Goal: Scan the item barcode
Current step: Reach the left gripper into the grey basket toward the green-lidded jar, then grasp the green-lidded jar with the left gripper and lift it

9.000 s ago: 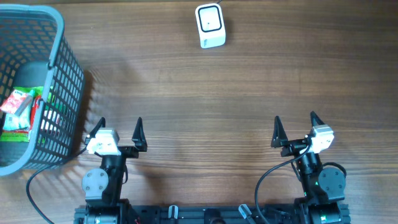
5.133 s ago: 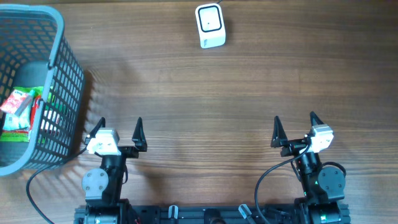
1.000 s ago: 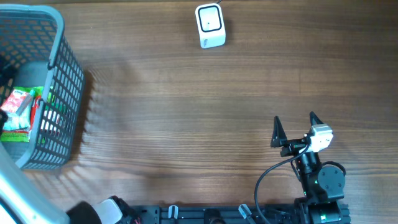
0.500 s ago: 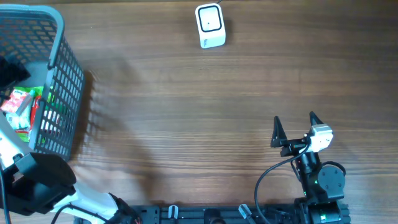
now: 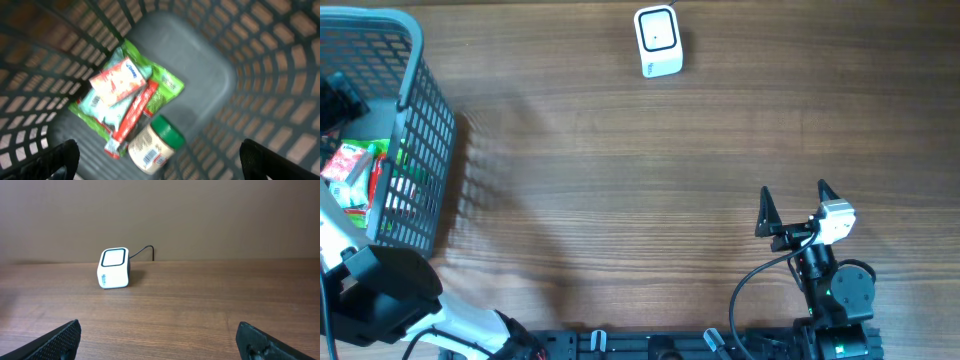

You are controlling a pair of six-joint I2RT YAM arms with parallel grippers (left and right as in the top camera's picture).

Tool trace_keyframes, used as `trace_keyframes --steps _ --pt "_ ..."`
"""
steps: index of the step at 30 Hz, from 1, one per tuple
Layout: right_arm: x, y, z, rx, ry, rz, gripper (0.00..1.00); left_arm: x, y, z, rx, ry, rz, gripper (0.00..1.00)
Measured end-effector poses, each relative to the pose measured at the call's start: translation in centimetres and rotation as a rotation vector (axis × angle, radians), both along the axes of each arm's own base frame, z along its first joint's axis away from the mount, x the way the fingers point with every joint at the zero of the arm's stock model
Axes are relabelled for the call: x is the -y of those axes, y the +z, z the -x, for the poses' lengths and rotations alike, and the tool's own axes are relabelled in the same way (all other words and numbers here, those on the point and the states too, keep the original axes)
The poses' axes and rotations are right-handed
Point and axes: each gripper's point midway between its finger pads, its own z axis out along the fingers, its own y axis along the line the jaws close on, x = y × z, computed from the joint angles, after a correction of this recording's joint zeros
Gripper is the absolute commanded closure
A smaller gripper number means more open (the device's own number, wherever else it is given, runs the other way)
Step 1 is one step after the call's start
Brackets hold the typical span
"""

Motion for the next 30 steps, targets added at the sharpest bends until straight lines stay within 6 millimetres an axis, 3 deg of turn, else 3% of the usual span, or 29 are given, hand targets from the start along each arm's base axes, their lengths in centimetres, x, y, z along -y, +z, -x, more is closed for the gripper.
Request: trace_keyframes --steps 7,13,15,20,30 --pt "0.0 0.0 0.0 0.000 0.000 0.000 0.00 1.0 -1.5 2.0 -0.099 -0.039 0.046 0.11" --pt "0.0 0.0 0.0 0.000 0.000 0.000 0.00 2.1 -7.5 3.9 -0.228 -0.038 0.138 0.09" --pt "0.0 0.0 0.0 0.000 0.000 0.000 0.00 2.4 -10.0 5.1 -0.278 -0.025 0.171 0.02" --pt "0.0 0.0 0.0 0.000 0.000 0.000 0.00 3.1 -13.3 6.4 -0.333 -0.017 0.207 0.02" --pt "0.0 0.0 0.0 0.000 0.000 0.000 0.00 2.5 -13.8 5.4 -0.307 -0.103 0.163 0.12"
